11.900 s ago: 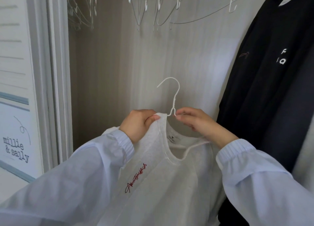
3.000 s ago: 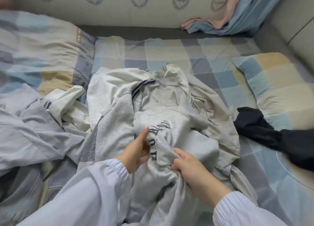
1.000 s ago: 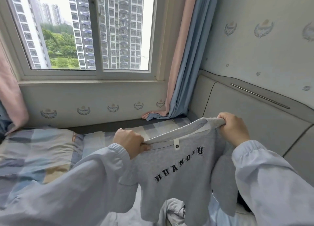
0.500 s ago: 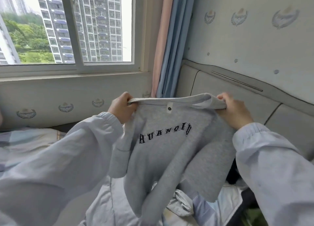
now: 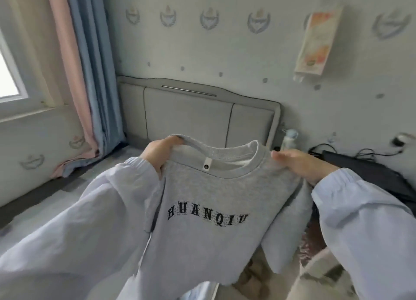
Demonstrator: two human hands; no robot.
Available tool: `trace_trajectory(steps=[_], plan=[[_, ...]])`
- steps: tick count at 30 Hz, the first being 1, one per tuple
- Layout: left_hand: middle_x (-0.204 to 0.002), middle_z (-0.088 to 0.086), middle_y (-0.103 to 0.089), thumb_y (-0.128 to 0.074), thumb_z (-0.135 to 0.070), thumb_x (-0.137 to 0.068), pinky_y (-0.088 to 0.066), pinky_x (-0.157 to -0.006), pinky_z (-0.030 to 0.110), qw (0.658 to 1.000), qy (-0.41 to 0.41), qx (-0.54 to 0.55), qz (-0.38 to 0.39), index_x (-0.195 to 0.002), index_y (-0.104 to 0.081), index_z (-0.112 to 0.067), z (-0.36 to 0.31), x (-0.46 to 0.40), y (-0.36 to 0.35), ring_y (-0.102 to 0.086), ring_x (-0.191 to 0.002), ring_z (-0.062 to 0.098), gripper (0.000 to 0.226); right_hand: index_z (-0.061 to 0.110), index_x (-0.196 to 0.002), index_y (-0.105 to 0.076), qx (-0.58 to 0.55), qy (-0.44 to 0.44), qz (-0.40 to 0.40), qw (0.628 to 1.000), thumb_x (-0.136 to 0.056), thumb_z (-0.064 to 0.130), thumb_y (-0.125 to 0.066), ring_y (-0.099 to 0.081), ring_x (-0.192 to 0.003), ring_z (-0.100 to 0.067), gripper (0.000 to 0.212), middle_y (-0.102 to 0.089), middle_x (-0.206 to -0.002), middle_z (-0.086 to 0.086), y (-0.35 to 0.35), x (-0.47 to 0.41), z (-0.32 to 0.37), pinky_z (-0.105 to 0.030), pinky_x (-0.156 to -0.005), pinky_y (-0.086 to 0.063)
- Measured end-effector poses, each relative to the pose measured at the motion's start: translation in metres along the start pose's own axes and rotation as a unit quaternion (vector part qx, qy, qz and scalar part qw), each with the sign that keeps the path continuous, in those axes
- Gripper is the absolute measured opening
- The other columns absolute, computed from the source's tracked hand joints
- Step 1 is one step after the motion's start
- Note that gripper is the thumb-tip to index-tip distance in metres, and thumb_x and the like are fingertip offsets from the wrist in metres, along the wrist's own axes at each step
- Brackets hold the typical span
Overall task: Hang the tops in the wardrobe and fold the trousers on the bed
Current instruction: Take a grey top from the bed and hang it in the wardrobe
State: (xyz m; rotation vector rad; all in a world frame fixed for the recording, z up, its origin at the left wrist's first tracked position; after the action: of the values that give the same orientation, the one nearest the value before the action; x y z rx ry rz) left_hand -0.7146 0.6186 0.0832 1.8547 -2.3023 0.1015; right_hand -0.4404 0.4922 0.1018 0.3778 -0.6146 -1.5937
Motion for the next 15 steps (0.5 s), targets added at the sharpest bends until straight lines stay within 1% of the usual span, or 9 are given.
trace_trajectory(steps=[2,4,6,7,9,11,13,14,15], plan=[[-0.088,0.004,-0.063,-0.066,-0.041,-0.079,-0.046,-0.068,0.031,0.998,-0.002,-0.005,0.055,-0.095,-0.064,-0.014,-0.01,0.016,-0.061,-0.058,-0.077,0.02,0.032,0.024,-0.077,-0.077,-0.031,-0.025,-0.052,0.998,-0.049,0.077,-0.067,-0.069,-0.085,-0.017,0.061,-0.075,-0.085,0.003,0.037,0.049,-0.021,-0.027,-0.083,-0.052],[-0.083,0.006,-0.064,-0.066,-0.041,-0.081,-0.049,-0.065,0.028,0.993,-0.007,0.002,0.121,-0.098,-0.064,-0.009,-0.021,0.037,-0.124,-0.06,-0.073,0.021,0.036,0.022,-0.081,-0.076,-0.02,-0.056,-0.124,0.991,-0.048,0.078,-0.066,-0.07,-0.083,-0.013,0.065,-0.075,-0.086,0.002,0.076,0.103,-0.041,-0.028,-0.083,-0.05],[-0.073,0.007,-0.065,-0.064,-0.036,-0.084,-0.051,-0.054,0.023,0.979,-0.007,0.008,0.205,-0.09,-0.064,-0.009,-0.031,0.07,-0.189,-0.061,-0.062,0.021,0.028,0.018,-0.079,-0.074,-0.039,-0.087,-0.21,0.973,-0.049,0.072,-0.066,-0.069,-0.076,-0.011,0.062,-0.074,-0.082,0.001,0.118,0.164,-0.07,-0.027,-0.079,-0.051],[-0.068,0.007,-0.067,-0.065,-0.034,-0.084,-0.052,-0.055,0.025,0.969,-0.006,0.017,0.245,-0.086,-0.065,-0.009,-0.037,0.088,-0.221,-0.063,-0.057,0.022,0.026,0.017,-0.078,-0.074,-0.061,-0.103,-0.255,0.96,-0.05,0.069,-0.068,-0.069,-0.078,-0.014,0.059,-0.074,-0.083,-0.002,0.136,0.197,-0.085,-0.029,-0.08,-0.052],[-0.067,0.009,-0.071,-0.067,-0.032,-0.082,-0.056,-0.072,0.035,0.945,-0.001,0.035,0.326,-0.086,-0.069,-0.007,-0.046,0.125,-0.286,-0.068,-0.058,0.023,0.026,0.013,-0.082,-0.073,-0.122,-0.111,-0.334,0.928,-0.057,0.054,-0.072,-0.068,-0.083,-0.02,0.049,-0.073,-0.088,-0.008,0.169,0.266,-0.114,-0.033,-0.084,-0.05],[-0.08,0.011,-0.074,-0.067,-0.035,-0.082,-0.054,-0.085,0.042,0.914,0.004,0.037,0.405,-0.094,-0.072,-0.007,-0.052,0.166,-0.353,-0.07,-0.073,0.026,0.031,0.01,-0.083,-0.072,-0.189,-0.105,-0.411,0.886,-0.066,0.039,-0.071,-0.068,-0.076,-0.018,0.034,-0.072,-0.085,-0.009,0.197,0.334,-0.139,-0.03,-0.078,-0.051],[-0.09,0.013,-0.073,-0.065,-0.037,-0.084,-0.054,-0.085,0.041,0.878,0.006,0.036,0.477,-0.099,-0.071,-0.006,-0.059,0.212,-0.419,-0.07,-0.082,0.028,0.035,0.009,-0.08,-0.068,-0.208,-0.115,-0.476,0.847,-0.079,0.026,-0.065,-0.067,-0.064,-0.012,0.018,-0.069,-0.076,-0.007,0.219,0.398,-0.162,-0.023,-0.064,-0.051],[-0.092,0.014,-0.073,-0.063,-0.037,-0.085,-0.054,-0.081,0.039,0.858,0.006,0.039,0.513,-0.099,-0.071,-0.006,-0.062,0.238,-0.454,-0.07,-0.082,0.028,0.035,0.009,-0.081,-0.067,-0.204,-0.122,-0.505,0.83,-0.083,0.025,-0.063,-0.066,-0.063,-0.01,0.017,-0.068,-0.076,-0.006,0.231,0.429,-0.171,-0.02,-0.063,-0.051],[-0.091,0.015,-0.073,-0.062,-0.038,-0.086,-0.055,-0.077,0.037,0.837,0.004,0.038,0.546,-0.097,-0.071,-0.006,-0.066,0.267,-0.485,-0.07,-0.08,0.028,0.035,0.009,-0.084,-0.067,-0.197,-0.133,-0.531,0.813,-0.083,0.032,-0.064,-0.067,-0.069,-0.01,0.023,-0.069,-0.08,-0.006,0.242,0.456,-0.178,-0.021,-0.068,-0.052]])
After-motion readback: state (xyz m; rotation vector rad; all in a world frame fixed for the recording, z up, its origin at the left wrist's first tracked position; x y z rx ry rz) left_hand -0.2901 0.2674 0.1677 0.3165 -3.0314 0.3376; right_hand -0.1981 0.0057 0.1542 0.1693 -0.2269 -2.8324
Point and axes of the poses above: each hand's wrist, its own x-axis away from the middle knuckle, its own y-axis out of the back of the hand, z = x × y, the point moved 7 cm from there along -x, towards the middle knuckle
